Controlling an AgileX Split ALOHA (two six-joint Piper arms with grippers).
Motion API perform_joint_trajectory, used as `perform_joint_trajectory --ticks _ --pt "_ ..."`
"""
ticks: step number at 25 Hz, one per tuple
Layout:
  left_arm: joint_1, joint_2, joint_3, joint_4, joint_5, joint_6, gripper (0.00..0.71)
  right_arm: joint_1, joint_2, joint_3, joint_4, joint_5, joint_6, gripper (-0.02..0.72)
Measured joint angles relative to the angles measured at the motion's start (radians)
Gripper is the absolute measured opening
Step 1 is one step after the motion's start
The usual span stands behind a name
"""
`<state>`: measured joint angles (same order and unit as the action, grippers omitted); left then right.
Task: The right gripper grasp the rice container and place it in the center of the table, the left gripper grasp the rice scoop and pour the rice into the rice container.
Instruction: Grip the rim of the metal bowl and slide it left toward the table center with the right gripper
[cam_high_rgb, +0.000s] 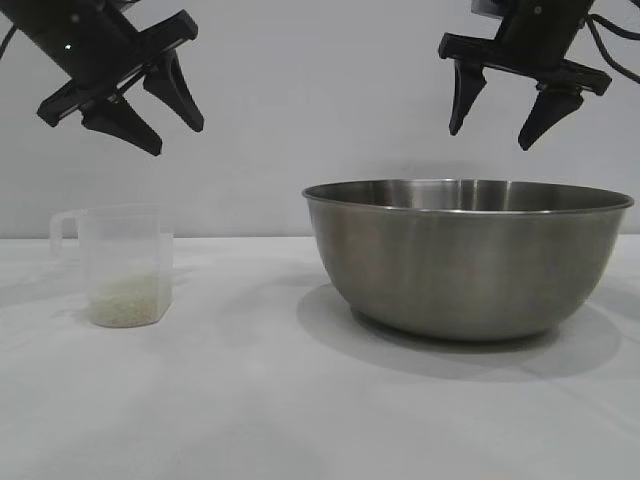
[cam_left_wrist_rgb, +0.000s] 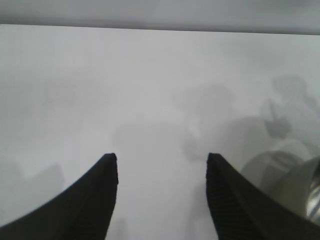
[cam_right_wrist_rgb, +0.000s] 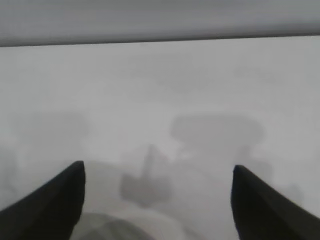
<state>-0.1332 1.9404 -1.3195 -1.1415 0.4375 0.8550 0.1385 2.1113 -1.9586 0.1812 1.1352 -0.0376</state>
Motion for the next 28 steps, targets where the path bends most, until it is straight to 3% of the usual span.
perform_joint_trajectory --ticks 3,7,18,28 --pt "0.000 0.000 0.000 0.000 0.000 0.012 0.348 0.001 0.000 -0.028 -0.023 0.086 -0.001 0.540" --pt "0.000 0.000 0.000 0.000 0.000 0.016 0.348 0.000 0.000 -0.017 -0.025 0.101 -0.002 0.435" --pt "0.000 0.000 0.000 0.000 0.000 0.018 0.348 0.000 -0.006 0.286 -0.012 0.095 -0.002 0.441" --pt "0.000 0.001 0.000 0.000 0.000 0.020 0.348 0.014 -0.008 0.314 0.033 0.090 -0.002 0.441"
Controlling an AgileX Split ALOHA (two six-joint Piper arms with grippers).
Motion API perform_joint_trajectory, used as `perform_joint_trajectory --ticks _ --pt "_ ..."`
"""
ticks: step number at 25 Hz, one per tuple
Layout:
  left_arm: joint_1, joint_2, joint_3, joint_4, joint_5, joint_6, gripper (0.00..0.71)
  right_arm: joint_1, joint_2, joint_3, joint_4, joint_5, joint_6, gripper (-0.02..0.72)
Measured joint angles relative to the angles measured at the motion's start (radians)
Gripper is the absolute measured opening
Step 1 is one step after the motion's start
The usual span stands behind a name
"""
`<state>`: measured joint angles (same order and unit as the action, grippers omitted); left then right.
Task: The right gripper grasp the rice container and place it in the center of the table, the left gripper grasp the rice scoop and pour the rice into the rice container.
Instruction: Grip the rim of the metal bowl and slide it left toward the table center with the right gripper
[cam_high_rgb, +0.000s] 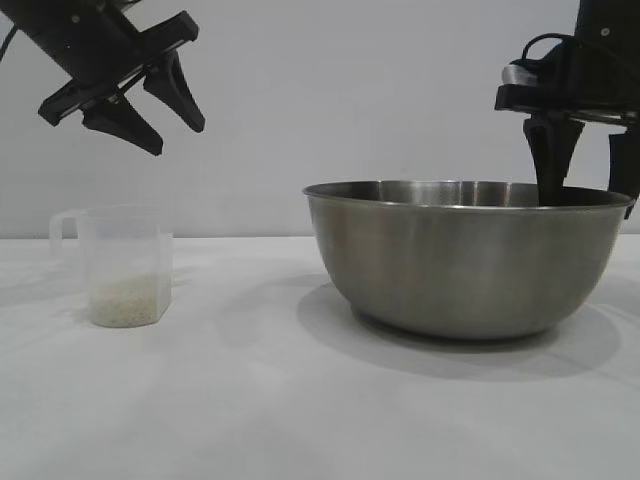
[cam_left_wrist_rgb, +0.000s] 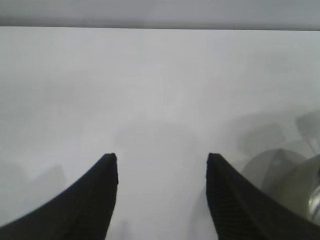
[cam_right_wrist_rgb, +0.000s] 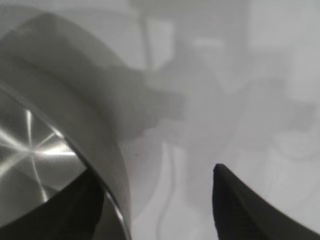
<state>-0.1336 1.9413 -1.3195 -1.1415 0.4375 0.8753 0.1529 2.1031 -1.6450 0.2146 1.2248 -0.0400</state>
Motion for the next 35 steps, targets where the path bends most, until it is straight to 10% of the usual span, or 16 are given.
perform_joint_trajectory --ticks 4,15,21,32,35 --pt "0.000 0.000 0.000 0.000 0.000 0.000 0.348 0.020 0.014 0.000 0.008 0.000 -0.001 0.441" --pt "0.000 0.000 0.000 0.000 0.004 0.000 0.348 0.029 0.043 0.000 0.016 0.000 -0.007 0.000" --pt "0.000 0.000 0.000 0.000 0.012 0.000 0.348 0.063 0.035 0.000 0.143 -0.008 -0.076 0.000" --pt "0.000 0.000 0.000 0.000 0.030 0.002 0.348 0.139 0.034 0.000 0.122 -0.010 -0.078 0.000" --pt "0.000 0.000 0.000 0.000 0.032 0.002 0.348 0.140 0.030 0.000 0.088 -0.010 -0.077 0.172"
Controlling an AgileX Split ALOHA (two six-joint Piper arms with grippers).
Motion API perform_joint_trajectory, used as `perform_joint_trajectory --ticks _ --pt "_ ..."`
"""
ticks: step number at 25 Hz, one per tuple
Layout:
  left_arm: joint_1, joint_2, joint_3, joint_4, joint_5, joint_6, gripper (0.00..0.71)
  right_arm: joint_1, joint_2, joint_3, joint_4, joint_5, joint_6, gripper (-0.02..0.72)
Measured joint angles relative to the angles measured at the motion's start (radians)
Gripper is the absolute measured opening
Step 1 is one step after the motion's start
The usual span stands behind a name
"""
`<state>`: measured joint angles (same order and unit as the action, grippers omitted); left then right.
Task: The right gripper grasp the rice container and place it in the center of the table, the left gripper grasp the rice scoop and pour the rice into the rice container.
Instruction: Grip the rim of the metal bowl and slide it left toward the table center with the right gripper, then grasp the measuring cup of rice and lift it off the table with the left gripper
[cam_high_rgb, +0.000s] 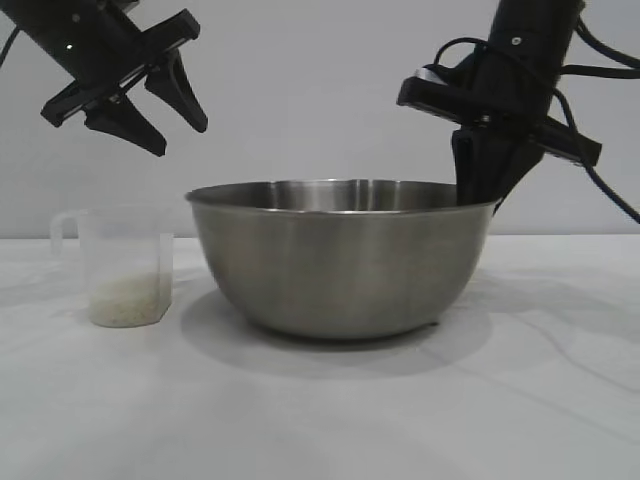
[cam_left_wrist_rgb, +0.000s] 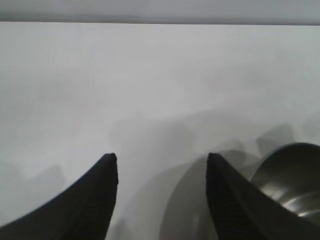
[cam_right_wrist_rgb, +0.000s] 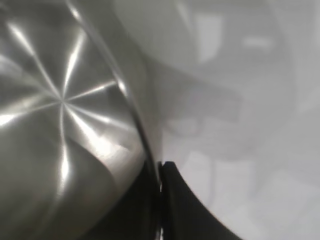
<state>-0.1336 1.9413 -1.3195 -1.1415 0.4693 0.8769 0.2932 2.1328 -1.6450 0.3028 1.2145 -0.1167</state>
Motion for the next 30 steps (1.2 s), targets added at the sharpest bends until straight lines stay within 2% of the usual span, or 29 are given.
perform_joint_trajectory --ticks 5,7,11,13,22,30 --pt "0.000 0.000 0.000 0.000 0.001 0.000 0.348 0.000 -0.056 0.000 -0.021 0.002 0.000 0.465" --pt "0.000 0.000 0.000 0.000 0.001 0.000 0.348 0.000 -0.094 0.000 -0.053 0.002 0.016 0.525" --pt "0.000 0.000 0.000 0.000 0.004 0.000 0.348 0.000 -0.165 0.000 -0.211 0.008 0.085 0.509" --pt "0.000 0.000 0.000 0.000 0.006 0.000 0.348 -0.003 -0.198 0.000 -0.261 0.012 0.096 0.509" --pt "0.000 0.000 0.000 0.000 0.015 0.000 0.348 -0.077 -0.410 0.031 -0.279 0.020 0.102 0.509" --pt "0.000 0.000 0.000 0.000 0.017 0.000 0.348 -0.088 -0.729 0.303 -0.279 0.027 0.102 0.509"
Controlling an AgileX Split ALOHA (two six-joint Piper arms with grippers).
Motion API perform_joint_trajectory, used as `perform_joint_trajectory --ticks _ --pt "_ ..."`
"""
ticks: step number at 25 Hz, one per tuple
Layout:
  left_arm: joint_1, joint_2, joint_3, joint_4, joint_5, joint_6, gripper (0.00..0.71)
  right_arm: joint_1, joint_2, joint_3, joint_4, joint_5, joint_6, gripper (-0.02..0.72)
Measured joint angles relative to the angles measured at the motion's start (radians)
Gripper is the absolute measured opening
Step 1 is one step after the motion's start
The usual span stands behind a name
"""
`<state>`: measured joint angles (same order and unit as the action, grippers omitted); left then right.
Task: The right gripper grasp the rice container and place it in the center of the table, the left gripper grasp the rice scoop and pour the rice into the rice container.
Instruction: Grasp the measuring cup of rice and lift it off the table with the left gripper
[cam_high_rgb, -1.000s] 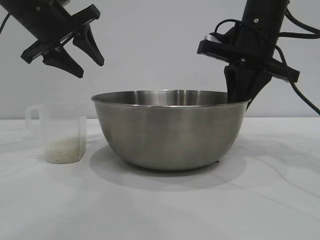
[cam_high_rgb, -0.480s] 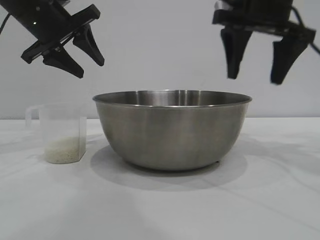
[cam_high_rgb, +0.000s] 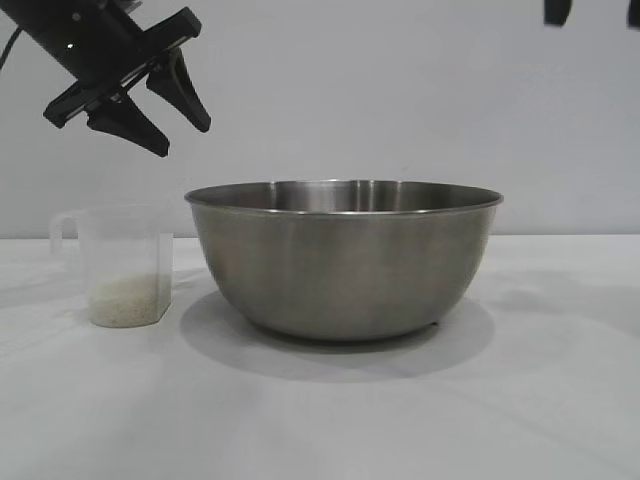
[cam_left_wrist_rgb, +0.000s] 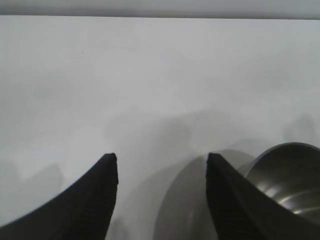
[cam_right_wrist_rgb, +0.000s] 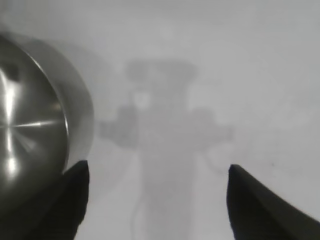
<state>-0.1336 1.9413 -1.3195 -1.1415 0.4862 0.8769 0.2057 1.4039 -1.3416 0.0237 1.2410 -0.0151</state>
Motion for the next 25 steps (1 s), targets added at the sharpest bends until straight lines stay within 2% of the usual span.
perform_joint_trajectory --ticks 13,20,25 --pt "0.000 0.000 0.000 0.000 0.000 0.000 0.348 0.000 -0.694 0.513 0.006 0.014 0.000 0.509" --pt "0.000 0.000 0.000 0.000 0.000 0.000 0.348 0.000 -1.030 0.716 0.011 -0.056 0.000 0.509" --pt "0.000 0.000 0.000 0.000 0.000 0.000 0.348 0.000 -1.188 0.820 0.011 -0.078 0.000 0.509"
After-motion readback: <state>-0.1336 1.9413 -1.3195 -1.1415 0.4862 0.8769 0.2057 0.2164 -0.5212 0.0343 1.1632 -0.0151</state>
